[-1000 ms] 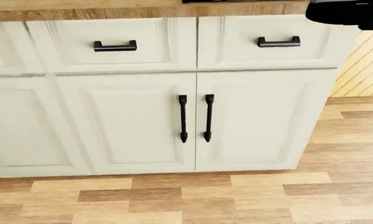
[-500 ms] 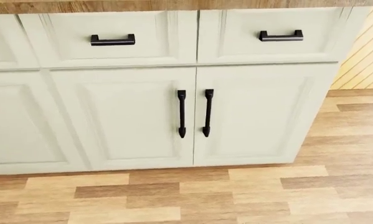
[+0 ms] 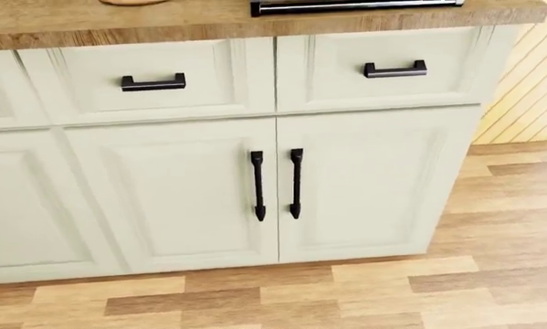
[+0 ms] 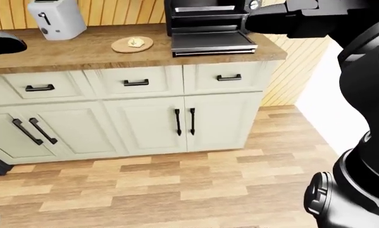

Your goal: Place the scone on the tray of the toaster oven.

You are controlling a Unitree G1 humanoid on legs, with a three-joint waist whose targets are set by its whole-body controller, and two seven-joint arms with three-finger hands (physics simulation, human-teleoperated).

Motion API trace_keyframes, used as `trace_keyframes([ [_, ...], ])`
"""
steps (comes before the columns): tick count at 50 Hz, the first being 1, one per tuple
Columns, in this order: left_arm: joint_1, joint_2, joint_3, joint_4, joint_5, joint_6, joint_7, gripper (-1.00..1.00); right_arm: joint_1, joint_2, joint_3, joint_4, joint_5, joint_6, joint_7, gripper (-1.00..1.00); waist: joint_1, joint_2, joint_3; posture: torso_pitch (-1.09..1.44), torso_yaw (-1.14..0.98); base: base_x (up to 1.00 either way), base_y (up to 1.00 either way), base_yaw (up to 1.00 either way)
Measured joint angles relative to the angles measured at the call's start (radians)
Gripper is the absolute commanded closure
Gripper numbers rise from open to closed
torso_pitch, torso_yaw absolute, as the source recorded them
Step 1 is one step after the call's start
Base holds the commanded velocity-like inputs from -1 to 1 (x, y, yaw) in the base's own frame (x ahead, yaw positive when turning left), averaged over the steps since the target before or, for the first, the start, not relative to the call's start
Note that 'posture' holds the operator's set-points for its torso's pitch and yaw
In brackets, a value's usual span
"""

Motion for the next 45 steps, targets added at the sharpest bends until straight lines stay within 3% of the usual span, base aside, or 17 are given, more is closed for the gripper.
trace_keyframes([
  [4, 0.003, 0.0, -0.005, 0.004, -0.01, 0.007, -0.003, -1.0, 0.012, 0.011, 0.01, 0.012, -0.015, 0.01, 0.007, -1.0, 0.006, -0.007, 0.0, 0.0, 0.0, 0.15, 0.0, 0.0],
  [9, 0.001, 0.002, 0.001, 0.004, -0.003, 0.007, 0.006, -1.0, 0.007, 0.018, 0.007, -0.004, -0.021, 0.007, 0.016, -1.0, 0.002, 0.045, 0.0, 0.0, 0.0, 0.16, 0.0, 0.0],
  [10, 0.005, 0.003, 0.007, 0.002, -0.002, 0.007, 0.008, -1.0, 0.009, 0.028, 0.012, -0.007, -0.021, 0.009, 0.016, -1.0, 0.008, 0.035, 0.004, 0.0, 0.0, 0.15, 0.0, 0.0],
  [13, 0.019, -0.003, 0.007, 0.013, 0.006, 0.011, 0.011, -1.0, 0.011, 0.033, 0.035, -0.006, -0.014, 0.024, 0.024, -1.0, 0.016, 0.037, 0.002, 0.0, 0.0, 0.15, 0.0, 0.0],
  [18, 0.011, -0.005, 0.004, -0.001, 0.009, 0.003, 0.007, -1.0, 0.007, 0.028, 0.017, -0.012, -0.024, 0.024, 0.029, -1.0, 0.013, 0.0, -0.004, 0.0, 0.0, 0.15, 0.0, 0.0],
  [22, 0.007, -0.004, 0.006, 0.006, 0.015, -0.002, 0.003, -1.0, 0.015, 0.039, 0.021, -0.015, -0.045, 0.012, 0.038, -1.0, 0.021, -0.059, -0.008, 0.0, 0.0, 0.15, 0.0, 0.0],
  [23, 0.007, -0.009, 0.006, 0.005, 0.017, -0.003, 0.003, -1.0, 0.016, 0.04, 0.022, -0.013, -0.049, 0.013, 0.04, -1.0, 0.02, -0.064, -0.01, 0.0, 0.0, 0.16, 0.0, 0.0],
  [25, 0.018, -0.024, -0.011, -0.001, 0.017, -0.001, 0.001, -1.0, 0.027, 0.045, 0.015, -0.008, -0.056, 0.024, 0.043, -1.0, 0.008, -0.046, 0.004, 0.0, 0.0, 0.16, 0.0, 0.0],
  [28, 0.021, -0.029, -0.029, -0.002, 0.008, 0.013, -0.01, -1.0, 0.027, 0.046, 0.013, 0.005, -0.065, 0.045, 0.043, -1.0, 0.004, -0.042, -0.001, 0.0, 0.0, 0.15, 0.0, 0.0],
  [31, 0.014, -0.024, -0.017, 0.002, 0.013, 0.01, -0.013, -1.0, 0.017, 0.045, 0.012, -0.005, -0.071, 0.037, 0.048, -1.0, 0.007, -0.017, -0.001, 0.0, 0.0, 0.15, 0.0, 0.0],
  [34, 0.009, -0.02, -0.002, -0.005, 0.02, 0.002, -0.011, -1.0, 0.014, 0.046, 0.007, -0.013, -0.074, 0.032, 0.051, -1.0, 0.0, 0.022, 0.0, 0.0, 0.0, 0.15, 0.0, 0.0],
  [36, 0.005, -0.016, 0.003, -0.007, 0.019, 0.003, -0.009, -1.0, 0.011, 0.047, 0.008, -0.013, -0.076, 0.03, 0.053, -1.0, -0.003, 0.061, -0.01, 0.0, 0.0, 0.15, 0.0, 0.0],
  [41, 0.017, -0.014, 0.011, 0.01, 0.023, 0.016, 0.001, -1.0, 0.03, 0.068, 0.04, -0.015, -0.07, 0.044, 0.068, -1.0, 0.015, 0.042, -0.004, 0.0, 0.0, 0.18, 0.0, 0.0],
  [45, 0.006, -0.01, 0.007, -0.002, 0.018, 0.012, -0.001, -1.0, 0.014, 0.061, 0.021, -0.018, -0.076, 0.043, 0.069, -1.0, 0.015, 0.0, -0.003, 0.0, 0.0, 0.19, 0.0, 0.0],
])
